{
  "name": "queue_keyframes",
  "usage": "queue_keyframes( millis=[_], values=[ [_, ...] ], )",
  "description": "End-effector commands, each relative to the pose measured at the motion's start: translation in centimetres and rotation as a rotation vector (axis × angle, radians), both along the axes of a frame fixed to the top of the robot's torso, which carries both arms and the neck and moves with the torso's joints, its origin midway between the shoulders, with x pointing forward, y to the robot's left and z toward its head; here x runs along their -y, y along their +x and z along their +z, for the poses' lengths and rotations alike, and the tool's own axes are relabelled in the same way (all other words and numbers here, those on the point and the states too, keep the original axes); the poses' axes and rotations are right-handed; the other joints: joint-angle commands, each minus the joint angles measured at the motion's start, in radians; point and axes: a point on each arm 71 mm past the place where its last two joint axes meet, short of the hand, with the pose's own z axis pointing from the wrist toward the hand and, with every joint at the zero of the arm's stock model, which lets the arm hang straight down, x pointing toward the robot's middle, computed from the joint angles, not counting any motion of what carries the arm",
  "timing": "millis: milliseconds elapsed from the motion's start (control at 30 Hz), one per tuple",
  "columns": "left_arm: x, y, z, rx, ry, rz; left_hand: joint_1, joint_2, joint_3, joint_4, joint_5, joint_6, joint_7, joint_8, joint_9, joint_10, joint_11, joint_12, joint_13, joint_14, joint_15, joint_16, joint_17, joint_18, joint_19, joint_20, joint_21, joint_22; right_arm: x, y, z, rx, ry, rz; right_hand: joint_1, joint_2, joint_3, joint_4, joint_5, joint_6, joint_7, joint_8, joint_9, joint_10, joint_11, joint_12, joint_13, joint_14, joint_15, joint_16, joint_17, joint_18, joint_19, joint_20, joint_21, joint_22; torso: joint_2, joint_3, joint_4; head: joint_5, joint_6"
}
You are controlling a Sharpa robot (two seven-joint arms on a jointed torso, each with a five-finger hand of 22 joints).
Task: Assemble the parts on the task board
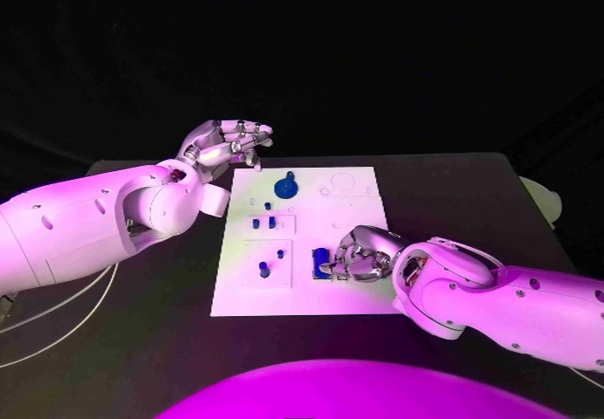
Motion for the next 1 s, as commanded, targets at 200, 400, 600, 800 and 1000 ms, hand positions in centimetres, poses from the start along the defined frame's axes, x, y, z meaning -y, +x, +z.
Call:
queue_keyframes(
  millis=[200,400,600,800,1000],
  values=[
    [0.1,-0.1,0.1,0.004,-0.013,-0.005,0.000,0.010,0.000,0.005,0.004,-0.003,0.000,0.005,0.001,-0.006,0.003,0.007,0.002,-0.007,-0.001,-0.002,-0.001,0.006,0.007,-0.002,-0.004,-0.002,-0.1,0.2,-0.7,-0.006,-0.025,-0.009,0.027,0.025,0.008,0.000,0.009,-0.001,-0.008,0.013,0.005,0.038,-0.012,0.004,0.174,0.096,-0.010,0.001,0.217,-0.009,0.086,-0.012,0.004,0.232,0.000,-0.0011,-0.0019,0.006,0.000],
    [0.0,-0.1,0.1,0.001,-0.017,-0.003,0.000,0.011,0.001,0.005,0.005,-0.002,0.000,0.005,0.001,-0.006,0.003,0.008,0.002,-0.007,-0.001,-0.002,-0.001,0.006,0.007,-0.002,-0.005,-0.002,0.1,0.4,-0.8,0.010,-0.027,-0.028,0.029,0.026,0.009,-0.001,0.009,-0.001,-0.008,0.013,0.006,0.038,-0.012,0.004,0.174,0.097,-0.010,0.001,0.218,-0.009,0.086,-0.012,0.004,0.232,-0.001,-0.0003,-0.0005,0.006,0.000],
    [0.0,-0.1,0.1,0.000,-0.018,-0.002,0.000,0.011,0.001,0.005,0.005,-0.002,0.000,0.005,0.001,-0.006,0.003,0.008,0.002,-0.007,-0.001,-0.002,-0.001,0.006,0.007,-0.002,-0.005,-0.002,0.2,0.3,-0.5,0.035,0.000,-0.033,0.029,0.027,0.009,-0.001,0.009,-0.001,-0.008,0.014,0.006,0.039,-0.012,0.005,0.175,0.096,-0.011,0.001,0.217,-0.009,0.086,-0.012,0.004,0.232,0.000,0.0005,-0.0013,0.007,0.000],
    [-0.1,-0.1,0.1,-0.001,-0.018,-0.002,0.000,0.011,0.001,0.005,0.005,-0.002,0.000,0.005,0.001,-0.006,0.003,0.008,0.002,-0.007,-0.001,-0.002,-0.001,0.006,0.007,-0.002,-0.005,-0.002,1.4,0.0,0.6,0.088,0.063,-0.067,0.033,0.021,0.006,-0.001,0.014,-0.009,-0.006,0.011,0.006,0.035,-0.011,0.000,0.171,0.096,-0.011,0.001,0.215,-0.008,0.085,-0.013,-0.001,0.229,-0.001,0.0002,-0.0015,0.005,0.000],
    [-0.1,-0.1,0.1,-0.001,-0.018,-0.001,0.000,0.011,0.001,0.005,0.005,-0.002,0.000,0.005,0.001,-0.006,0.003,0.008,0.002,-0.007,-0.001,-0.002,-0.001,0.006,0.007,-0.002,-0.005,-0.002,4.5,0.5,1.8,0.149,0.069,-0.123,0.088,0.003,0.009,-0.005,-0.020,-0.081,0.028,-0.051,-0.021,0.024,0.018,-0.014,0.161,0.096,0.012,0.000,0.215,-0.006,0.082,0.003,-0.010,0.225,-0.002,-0.0019,-0.0032,-0.001,0.000]
  ],
)
